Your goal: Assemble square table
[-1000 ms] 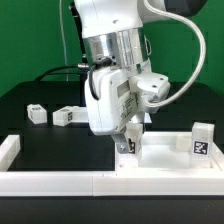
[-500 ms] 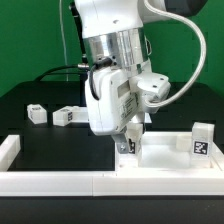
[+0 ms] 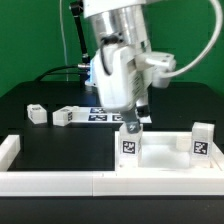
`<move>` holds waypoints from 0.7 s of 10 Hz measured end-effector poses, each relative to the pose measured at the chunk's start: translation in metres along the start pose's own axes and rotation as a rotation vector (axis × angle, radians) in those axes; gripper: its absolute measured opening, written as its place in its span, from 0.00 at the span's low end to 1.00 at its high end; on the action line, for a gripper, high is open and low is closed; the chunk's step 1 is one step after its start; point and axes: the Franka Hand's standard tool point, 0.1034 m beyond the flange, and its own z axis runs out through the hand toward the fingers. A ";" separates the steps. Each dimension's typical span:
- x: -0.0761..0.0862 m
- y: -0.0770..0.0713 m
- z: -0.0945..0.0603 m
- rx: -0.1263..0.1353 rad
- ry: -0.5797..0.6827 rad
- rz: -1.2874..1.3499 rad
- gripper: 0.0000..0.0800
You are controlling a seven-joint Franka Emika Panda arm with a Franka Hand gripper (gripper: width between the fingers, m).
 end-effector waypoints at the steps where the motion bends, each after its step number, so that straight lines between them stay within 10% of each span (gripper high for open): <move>1: -0.015 0.012 -0.001 -0.016 -0.005 -0.006 0.81; 5: -0.026 0.057 0.030 -0.099 0.017 -0.119 0.81; 7: -0.028 0.055 0.030 -0.096 0.017 -0.111 0.81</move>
Offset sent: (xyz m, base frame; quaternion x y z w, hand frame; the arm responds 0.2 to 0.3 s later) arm -0.0369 0.0249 -0.0282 -0.0567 0.0071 -0.0287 0.9980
